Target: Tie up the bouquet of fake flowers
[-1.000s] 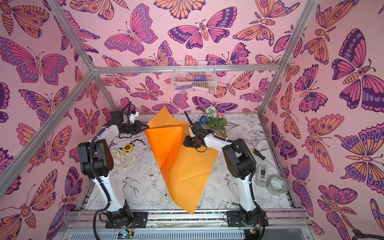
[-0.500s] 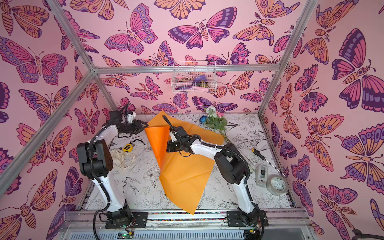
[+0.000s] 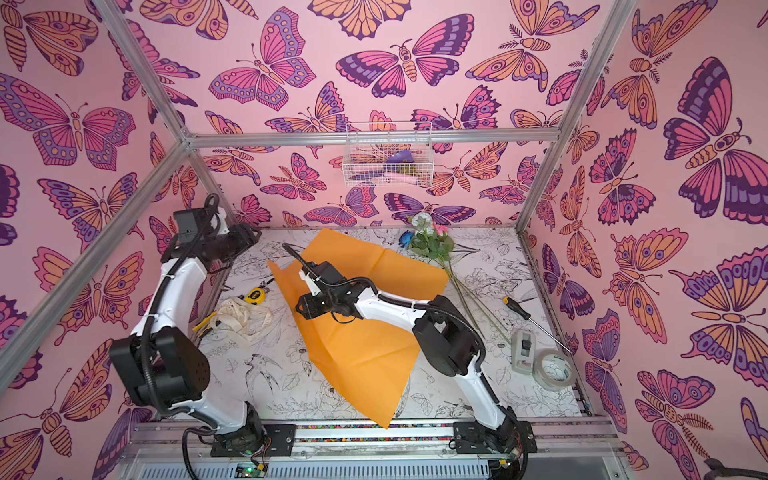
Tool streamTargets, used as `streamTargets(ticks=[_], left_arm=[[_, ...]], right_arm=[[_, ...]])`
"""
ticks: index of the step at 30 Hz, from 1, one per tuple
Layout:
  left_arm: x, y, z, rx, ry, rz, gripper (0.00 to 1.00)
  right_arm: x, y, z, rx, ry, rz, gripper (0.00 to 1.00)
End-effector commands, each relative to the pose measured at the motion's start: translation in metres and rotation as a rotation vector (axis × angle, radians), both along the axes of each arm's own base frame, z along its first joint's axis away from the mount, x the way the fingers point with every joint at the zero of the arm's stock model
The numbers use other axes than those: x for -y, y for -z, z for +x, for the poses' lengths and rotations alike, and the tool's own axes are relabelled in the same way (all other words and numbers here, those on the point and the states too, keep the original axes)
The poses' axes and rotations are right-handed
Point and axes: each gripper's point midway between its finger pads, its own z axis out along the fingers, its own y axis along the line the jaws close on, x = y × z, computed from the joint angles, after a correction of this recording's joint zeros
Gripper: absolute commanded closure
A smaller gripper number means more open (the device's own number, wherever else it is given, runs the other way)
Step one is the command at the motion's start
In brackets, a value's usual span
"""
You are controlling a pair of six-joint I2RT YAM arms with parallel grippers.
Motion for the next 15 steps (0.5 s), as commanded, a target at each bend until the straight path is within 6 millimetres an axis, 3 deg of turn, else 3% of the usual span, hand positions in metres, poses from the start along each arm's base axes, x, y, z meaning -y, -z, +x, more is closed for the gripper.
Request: streamTargets(ticks=[1, 7, 15], left_arm=[[-0.026, 0.011, -0.033, -0.082, -0.192, 0.000, 0.28], [-0.022, 0.011, -0.067, -0.082, -0.229, -0.041, 0.23], [-0.010, 0.047, -0.117, -0.146, -0.269, -0.078, 0.22]], right_arm=[[-0.014, 0.032, -0.027, -0.038, -0.074, -0.082, 0.49], [-0.025, 0.051, -0.048, -0.082, -0.112, -0.114, 0.50], [-0.004, 0.049, -0.043, -0.088, -0.064, -0.154, 0.51]])
